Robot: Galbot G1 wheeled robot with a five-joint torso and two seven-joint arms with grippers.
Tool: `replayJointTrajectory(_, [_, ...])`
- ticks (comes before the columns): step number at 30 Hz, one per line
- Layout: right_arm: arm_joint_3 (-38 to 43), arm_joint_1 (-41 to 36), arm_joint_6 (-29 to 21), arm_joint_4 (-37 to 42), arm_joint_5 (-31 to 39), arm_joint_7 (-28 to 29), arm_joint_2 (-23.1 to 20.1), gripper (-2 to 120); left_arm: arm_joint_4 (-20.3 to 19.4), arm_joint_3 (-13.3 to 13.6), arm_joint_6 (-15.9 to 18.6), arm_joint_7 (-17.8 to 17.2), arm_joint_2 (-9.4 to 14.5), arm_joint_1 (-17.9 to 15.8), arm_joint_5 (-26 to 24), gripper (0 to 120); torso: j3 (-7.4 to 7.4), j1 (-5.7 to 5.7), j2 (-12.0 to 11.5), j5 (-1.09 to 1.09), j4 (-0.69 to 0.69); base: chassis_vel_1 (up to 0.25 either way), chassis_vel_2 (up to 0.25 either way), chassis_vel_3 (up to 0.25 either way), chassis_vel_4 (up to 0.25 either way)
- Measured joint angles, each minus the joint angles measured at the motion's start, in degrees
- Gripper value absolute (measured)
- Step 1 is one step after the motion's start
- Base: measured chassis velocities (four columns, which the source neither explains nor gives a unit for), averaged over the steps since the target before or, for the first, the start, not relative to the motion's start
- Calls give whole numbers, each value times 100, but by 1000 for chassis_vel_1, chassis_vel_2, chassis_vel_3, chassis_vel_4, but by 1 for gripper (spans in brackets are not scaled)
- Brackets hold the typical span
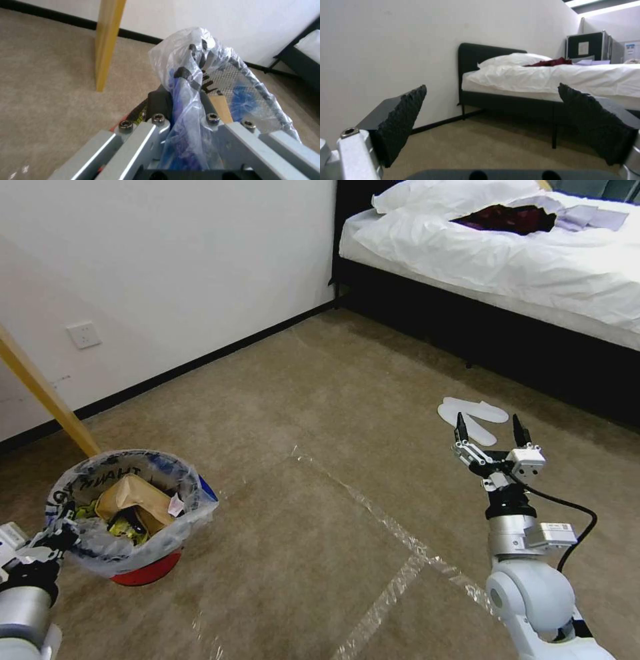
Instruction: Pick up the trash bin and place the garbage on the floor into it.
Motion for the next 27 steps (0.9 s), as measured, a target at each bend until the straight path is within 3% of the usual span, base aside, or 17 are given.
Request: replayJointTrajectory(27, [-160,96,-17,-95,-93,31,24,100,-70,-3,8,-13,-22,35,23,5,0,0,0,-1,0,-183,193,180,-186])
